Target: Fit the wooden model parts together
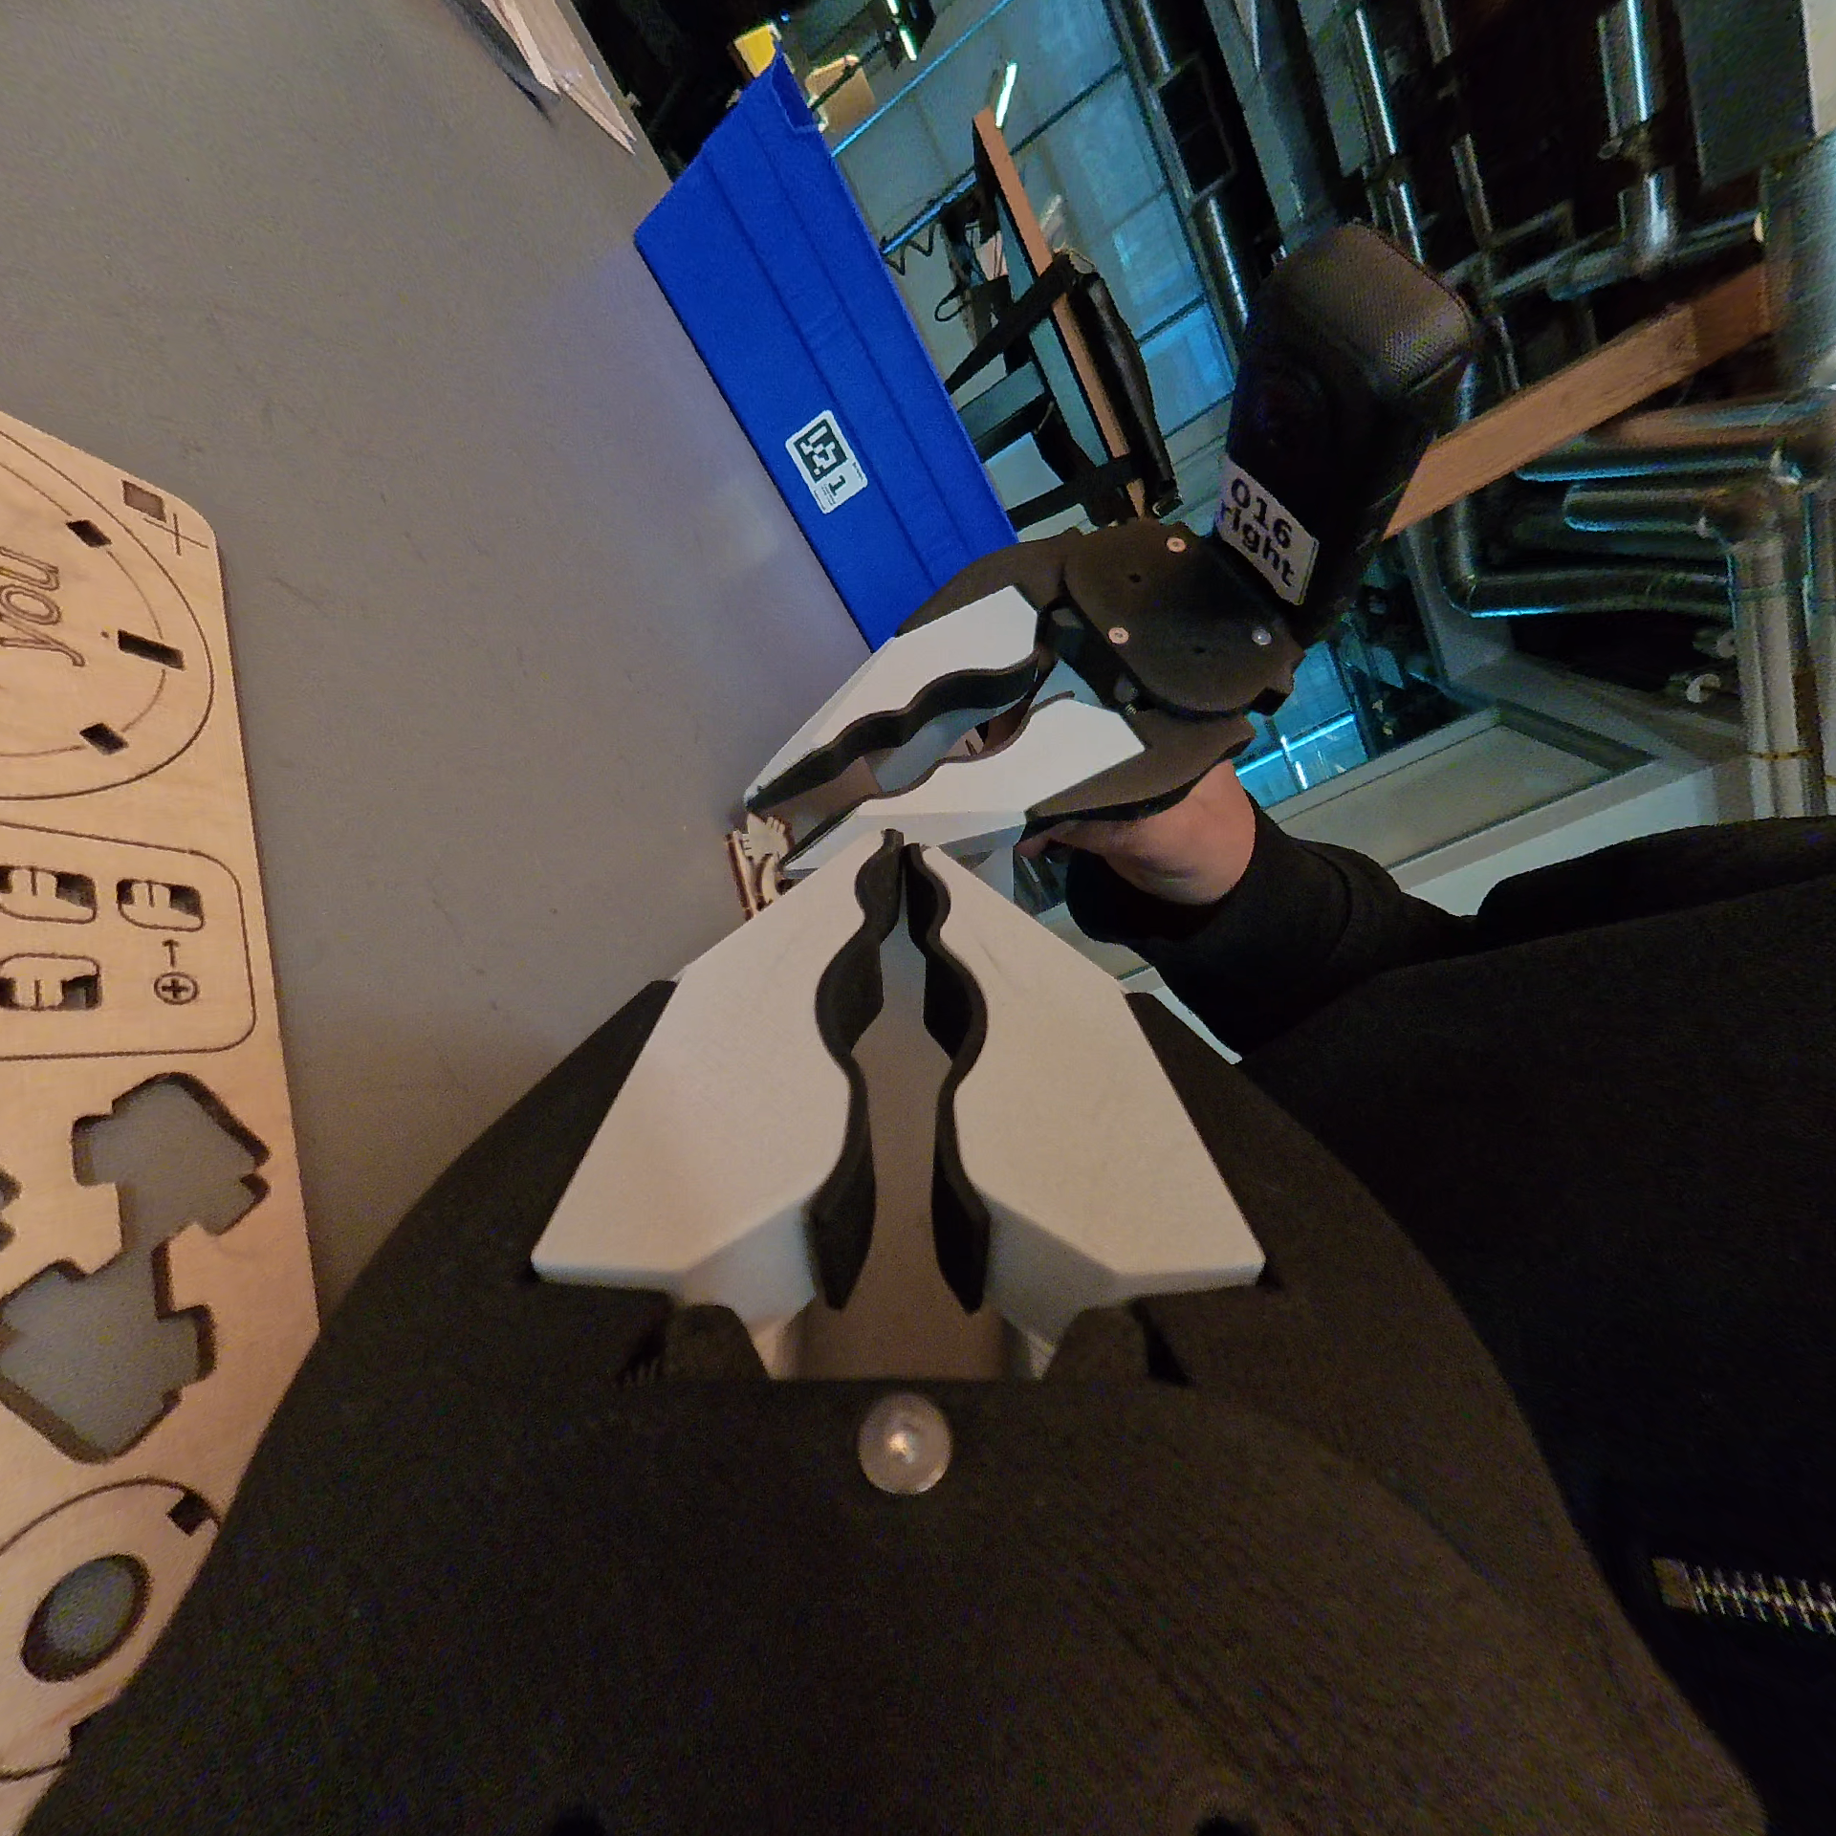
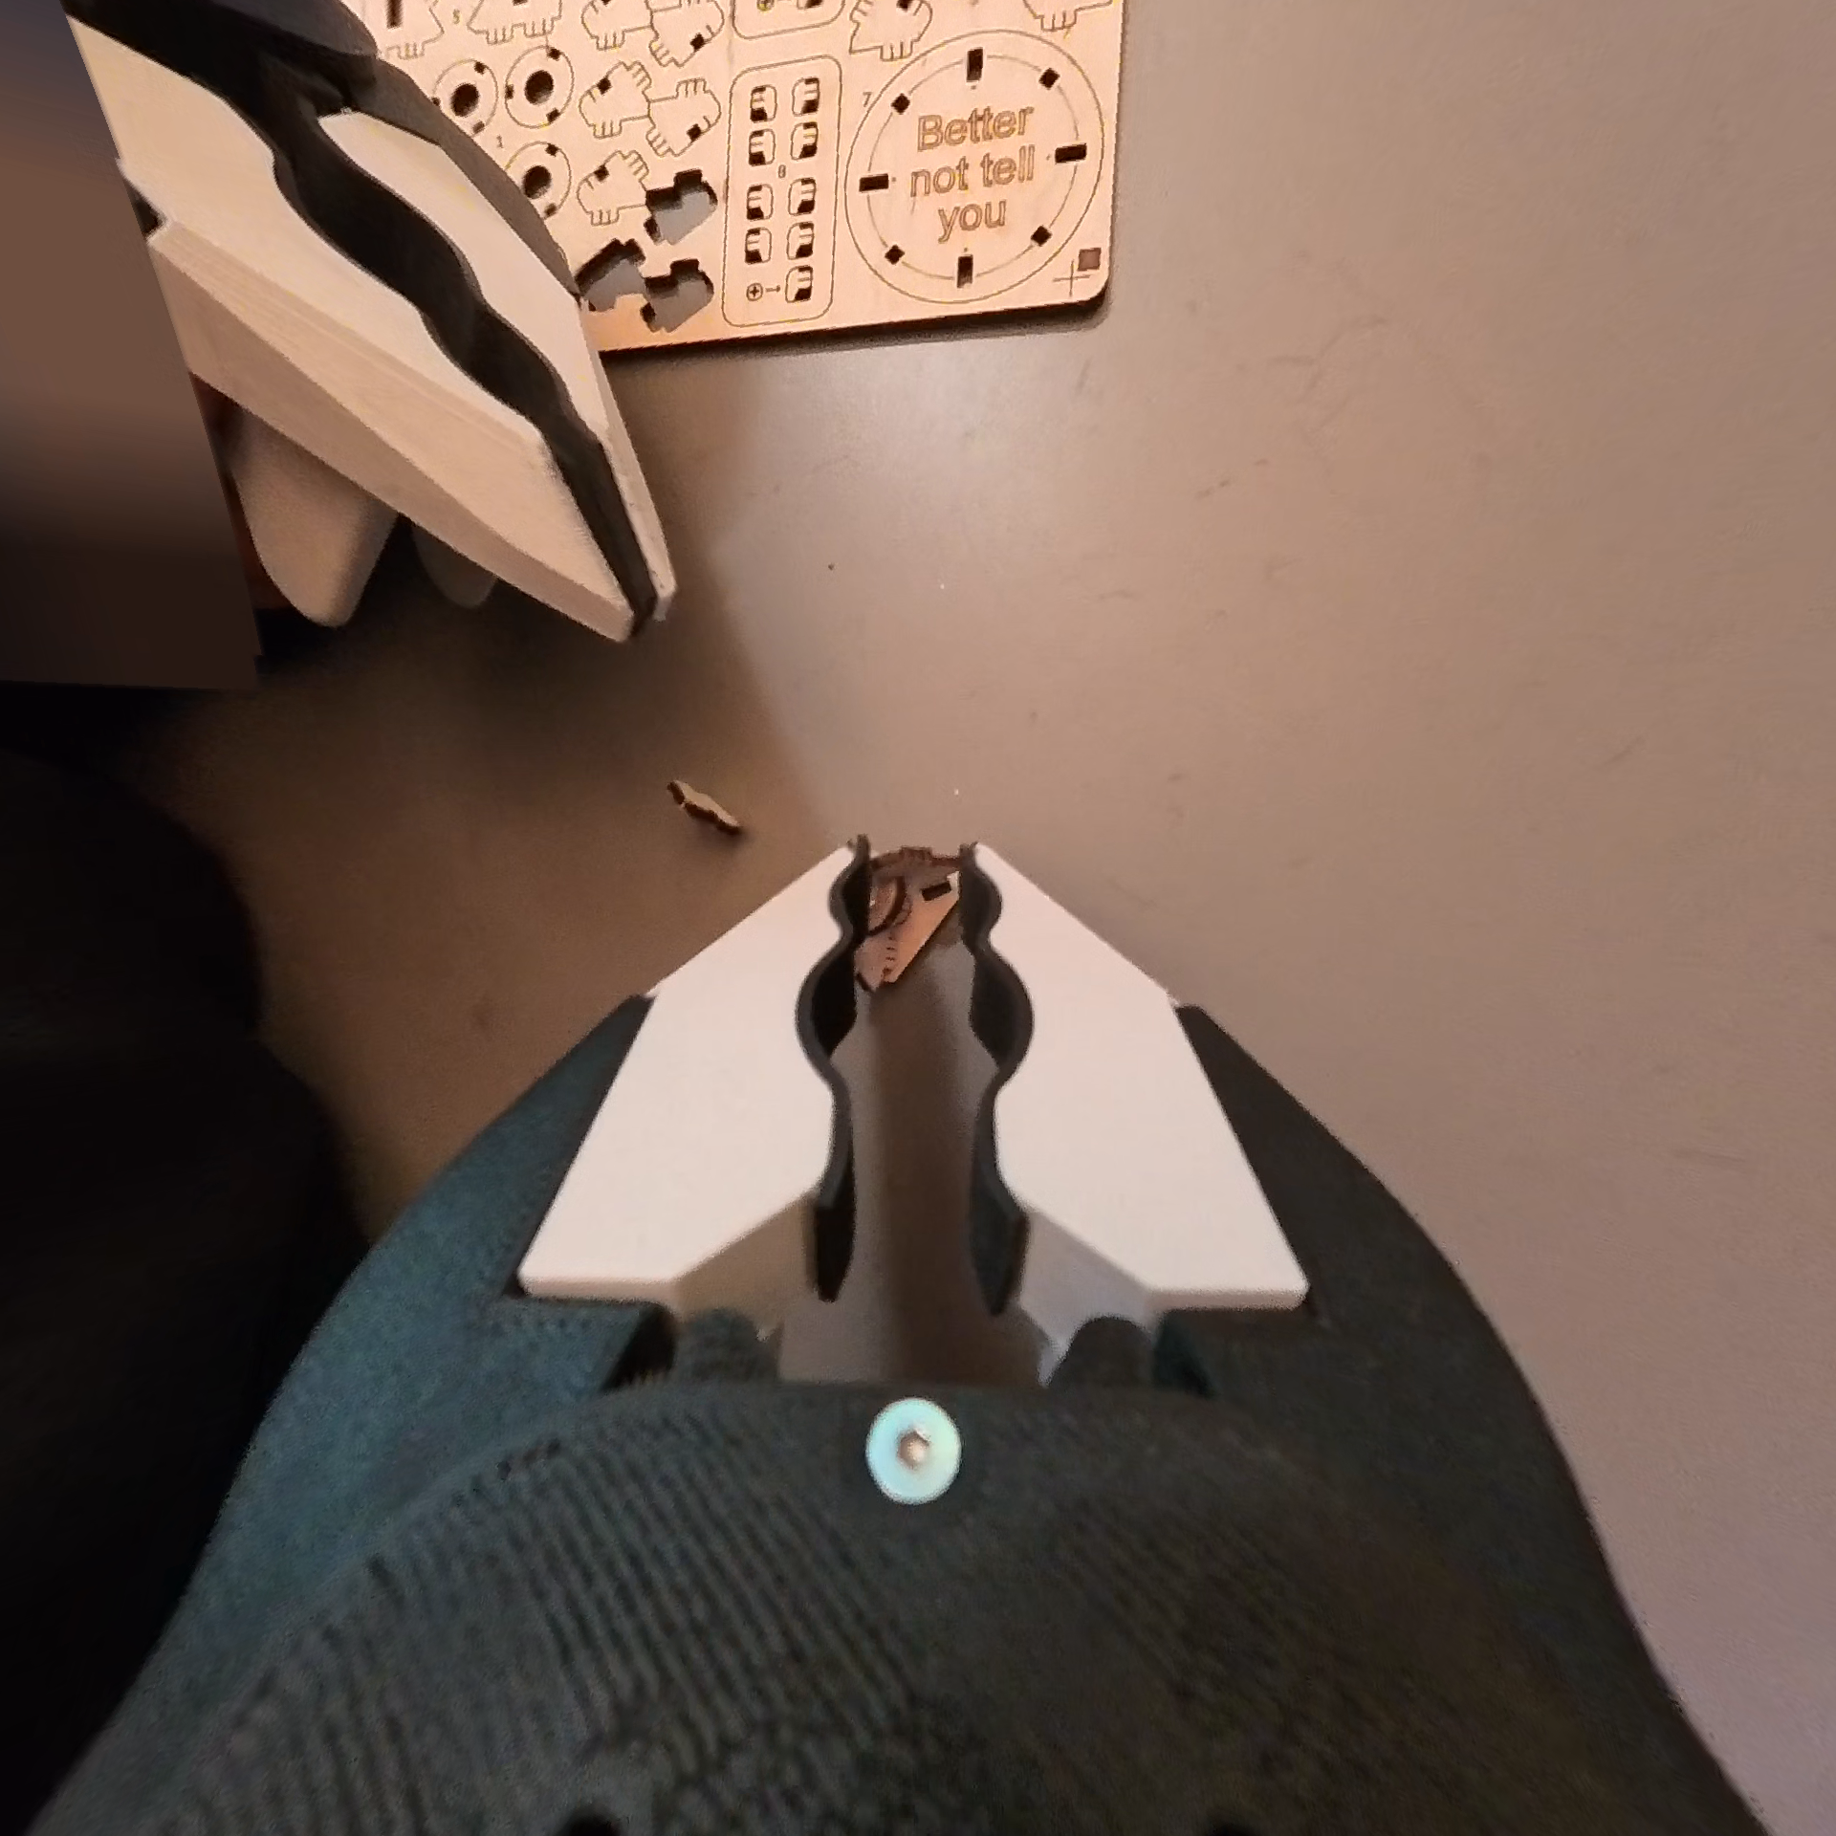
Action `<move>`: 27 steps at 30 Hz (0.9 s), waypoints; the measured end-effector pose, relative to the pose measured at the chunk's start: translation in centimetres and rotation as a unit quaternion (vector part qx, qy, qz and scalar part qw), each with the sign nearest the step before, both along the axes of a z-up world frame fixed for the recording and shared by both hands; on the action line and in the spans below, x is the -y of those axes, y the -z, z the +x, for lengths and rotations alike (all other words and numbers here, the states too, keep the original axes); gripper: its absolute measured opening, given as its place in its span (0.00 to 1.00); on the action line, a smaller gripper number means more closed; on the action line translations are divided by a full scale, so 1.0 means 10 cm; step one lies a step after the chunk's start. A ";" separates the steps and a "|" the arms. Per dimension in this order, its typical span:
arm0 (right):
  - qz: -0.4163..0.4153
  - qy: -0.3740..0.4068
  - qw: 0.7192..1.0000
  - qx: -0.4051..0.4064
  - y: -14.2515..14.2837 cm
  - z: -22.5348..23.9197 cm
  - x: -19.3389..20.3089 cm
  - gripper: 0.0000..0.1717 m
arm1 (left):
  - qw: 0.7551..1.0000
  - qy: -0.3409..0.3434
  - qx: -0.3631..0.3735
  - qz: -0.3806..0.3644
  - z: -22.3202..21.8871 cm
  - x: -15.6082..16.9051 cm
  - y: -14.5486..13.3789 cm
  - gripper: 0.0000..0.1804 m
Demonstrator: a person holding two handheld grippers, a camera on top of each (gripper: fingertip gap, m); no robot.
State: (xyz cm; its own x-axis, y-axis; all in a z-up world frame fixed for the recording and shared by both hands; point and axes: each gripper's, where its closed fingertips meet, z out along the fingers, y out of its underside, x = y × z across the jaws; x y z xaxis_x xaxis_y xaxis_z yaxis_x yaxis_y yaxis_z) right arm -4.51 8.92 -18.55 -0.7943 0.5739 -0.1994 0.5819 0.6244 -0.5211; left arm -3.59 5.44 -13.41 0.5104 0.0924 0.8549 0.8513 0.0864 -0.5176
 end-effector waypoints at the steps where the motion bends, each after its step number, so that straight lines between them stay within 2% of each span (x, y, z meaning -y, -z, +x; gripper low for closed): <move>1: -0.005 0.002 1.000 0.003 -0.01 0.00 -0.01 0.09 | 1.000 0.000 0.000 0.000 0.00 0.00 0.00 0.00; 15: -0.085 0.002 0.996 0.041 -0.07 0.06 -0.02 0.09 | 1.000 -0.001 -0.001 -0.003 0.00 0.00 0.01 0.00; 27: -0.090 -0.032 0.992 0.083 0.00 0.02 -0.02 0.09 | 1.000 -0.001 0.001 -0.003 -0.01 0.00 0.01 0.00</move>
